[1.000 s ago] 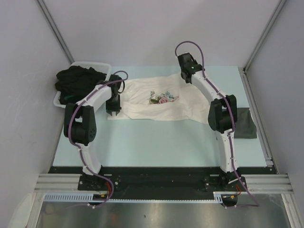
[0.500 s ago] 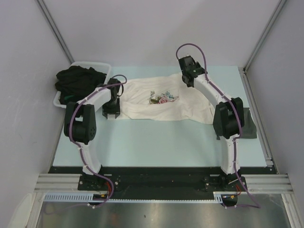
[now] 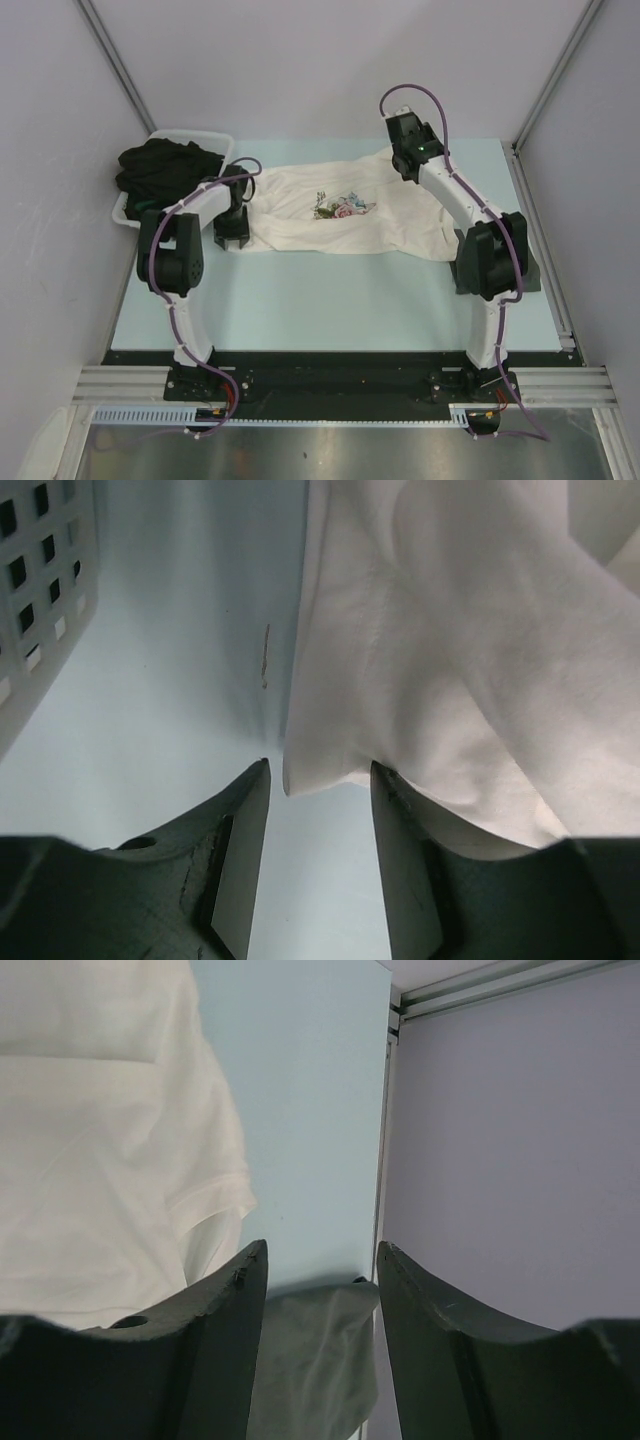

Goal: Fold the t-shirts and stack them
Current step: Fold the flattened tshirt in 1/3 of the way

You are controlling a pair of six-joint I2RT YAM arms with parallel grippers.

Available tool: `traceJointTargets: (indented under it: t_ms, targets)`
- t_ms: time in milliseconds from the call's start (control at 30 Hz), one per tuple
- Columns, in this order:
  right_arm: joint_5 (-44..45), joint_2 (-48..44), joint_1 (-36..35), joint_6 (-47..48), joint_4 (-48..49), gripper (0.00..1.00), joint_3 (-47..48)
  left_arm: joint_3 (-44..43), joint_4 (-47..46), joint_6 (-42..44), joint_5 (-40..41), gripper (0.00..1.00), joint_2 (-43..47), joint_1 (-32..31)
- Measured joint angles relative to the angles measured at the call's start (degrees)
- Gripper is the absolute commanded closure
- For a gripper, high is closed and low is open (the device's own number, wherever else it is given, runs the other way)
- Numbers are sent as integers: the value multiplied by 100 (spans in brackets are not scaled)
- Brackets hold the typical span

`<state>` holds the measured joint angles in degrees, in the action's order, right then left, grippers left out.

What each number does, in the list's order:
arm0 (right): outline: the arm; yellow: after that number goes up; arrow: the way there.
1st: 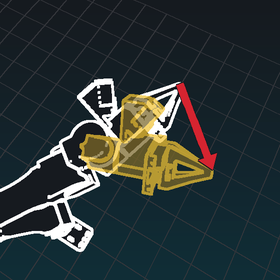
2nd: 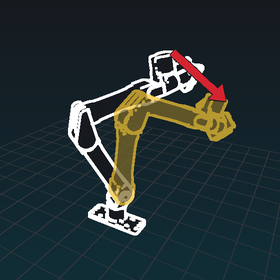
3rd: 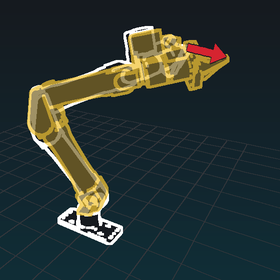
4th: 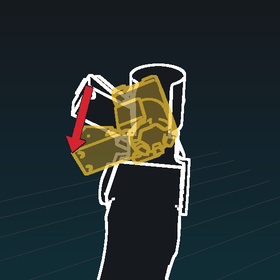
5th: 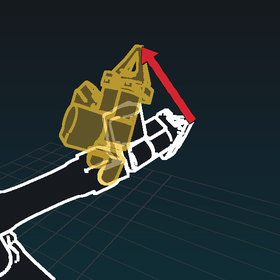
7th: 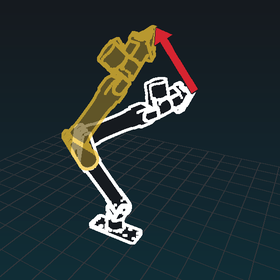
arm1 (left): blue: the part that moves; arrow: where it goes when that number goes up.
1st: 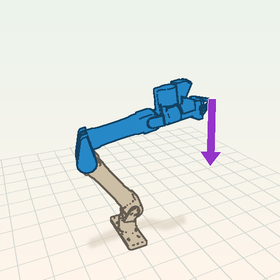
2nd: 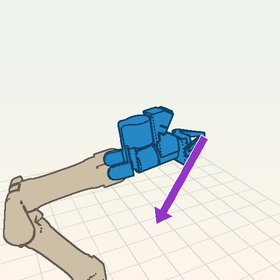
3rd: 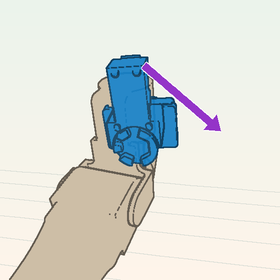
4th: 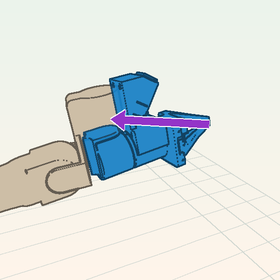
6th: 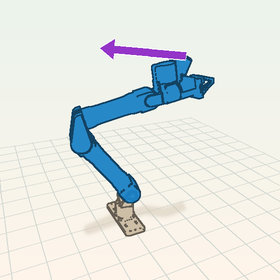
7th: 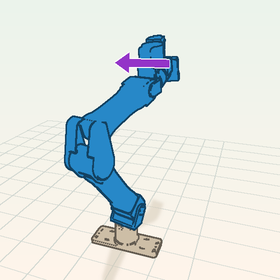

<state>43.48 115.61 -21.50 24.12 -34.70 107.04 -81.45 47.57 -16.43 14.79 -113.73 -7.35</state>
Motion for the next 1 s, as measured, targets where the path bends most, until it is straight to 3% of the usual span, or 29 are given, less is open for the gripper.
traceJointTargets:
  t_ms: [233,333,367,433,667,1000]
  targets:
    - [28,-39,0,39,48,45,-13,-70,-44,-11,-55,61,-105,4]
    - [33,-83,7,79,81,43,-68,-70,-57,-26,-87,74,-111,4]
    - [39,-114,9,101,96,43,-105,-70,-72,-31,-107,89,-114,7]
    - [59,-201,13,125,111,41,-179,-42,-122,-50,-153,99,-116,11]
    - [114,-459,33,151,186,41,-258,22,-164,-107,-138,100,-92,26]
    - [109,-529,22,146,243,38,-258,330,219,61,494,100,179,203]
